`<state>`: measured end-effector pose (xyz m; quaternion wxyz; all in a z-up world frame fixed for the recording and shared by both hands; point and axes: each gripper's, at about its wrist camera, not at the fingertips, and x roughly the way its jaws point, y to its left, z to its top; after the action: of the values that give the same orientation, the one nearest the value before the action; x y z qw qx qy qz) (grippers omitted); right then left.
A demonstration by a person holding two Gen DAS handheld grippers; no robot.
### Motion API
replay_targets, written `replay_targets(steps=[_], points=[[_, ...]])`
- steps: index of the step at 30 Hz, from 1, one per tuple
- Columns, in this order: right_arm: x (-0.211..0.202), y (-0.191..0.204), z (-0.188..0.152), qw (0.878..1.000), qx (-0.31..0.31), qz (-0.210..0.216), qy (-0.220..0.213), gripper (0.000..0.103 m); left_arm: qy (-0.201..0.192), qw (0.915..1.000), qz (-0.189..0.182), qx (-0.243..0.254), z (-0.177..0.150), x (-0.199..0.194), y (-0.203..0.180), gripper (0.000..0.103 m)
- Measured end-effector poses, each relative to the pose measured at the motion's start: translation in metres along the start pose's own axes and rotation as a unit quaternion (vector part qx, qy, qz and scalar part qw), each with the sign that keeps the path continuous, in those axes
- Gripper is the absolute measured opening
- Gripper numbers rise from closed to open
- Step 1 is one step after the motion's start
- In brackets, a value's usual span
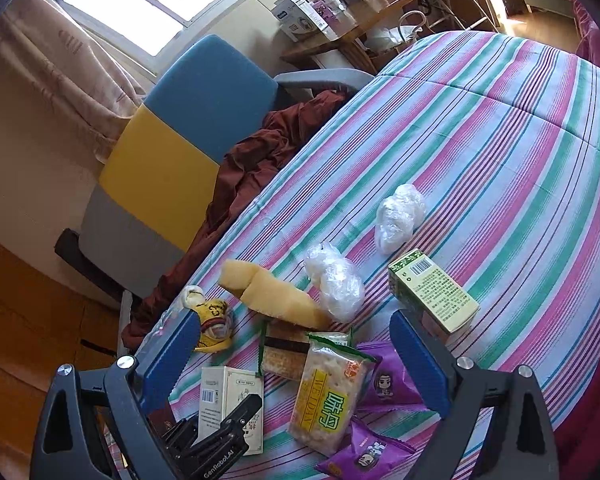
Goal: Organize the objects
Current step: 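Grasp the white medicine box with the left gripper and lift it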
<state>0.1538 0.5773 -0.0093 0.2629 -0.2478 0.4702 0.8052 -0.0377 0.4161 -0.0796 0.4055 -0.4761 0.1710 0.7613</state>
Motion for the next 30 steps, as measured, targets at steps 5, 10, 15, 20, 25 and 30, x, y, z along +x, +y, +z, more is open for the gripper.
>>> replay_targets(steps=[5, 10, 15, 20, 25, 30], points=[[0.018, 0.000, -0.005, 0.999, -0.008, -0.010, 0.050, 0.097, -0.033, 0.9989, 0.015, 0.031, -0.051, -0.028, -0.015, 0.050], [0.030, 0.007, -0.015, 0.995, -0.029, -0.008, 0.093, 0.086, -0.054, 0.9971, 0.031, 0.045, -0.105, -0.052, -0.014, 0.050], [0.036, 0.008, -0.019, 0.992, -0.043, -0.013, 0.121, 0.077, -0.060, 0.9965, 0.034, 0.048, -0.121, -0.059, -0.014, 0.050], [0.041, 0.016, -0.026, 0.988, -0.068, -0.019, 0.138, 0.075, -0.069, 0.9957, 0.036, 0.050, -0.122, -0.057, -0.015, 0.051], [0.039, 0.027, -0.034, 0.983, -0.094, -0.039, 0.156, 0.070, -0.071, 0.9956, 0.028, 0.054, -0.122, -0.056, -0.013, 0.051], [0.012, 0.030, -0.049, 0.976, -0.105, -0.067, 0.179, 0.069, -0.080, 0.9949, 0.021, 0.057, -0.124, -0.056, -0.011, 0.051]])
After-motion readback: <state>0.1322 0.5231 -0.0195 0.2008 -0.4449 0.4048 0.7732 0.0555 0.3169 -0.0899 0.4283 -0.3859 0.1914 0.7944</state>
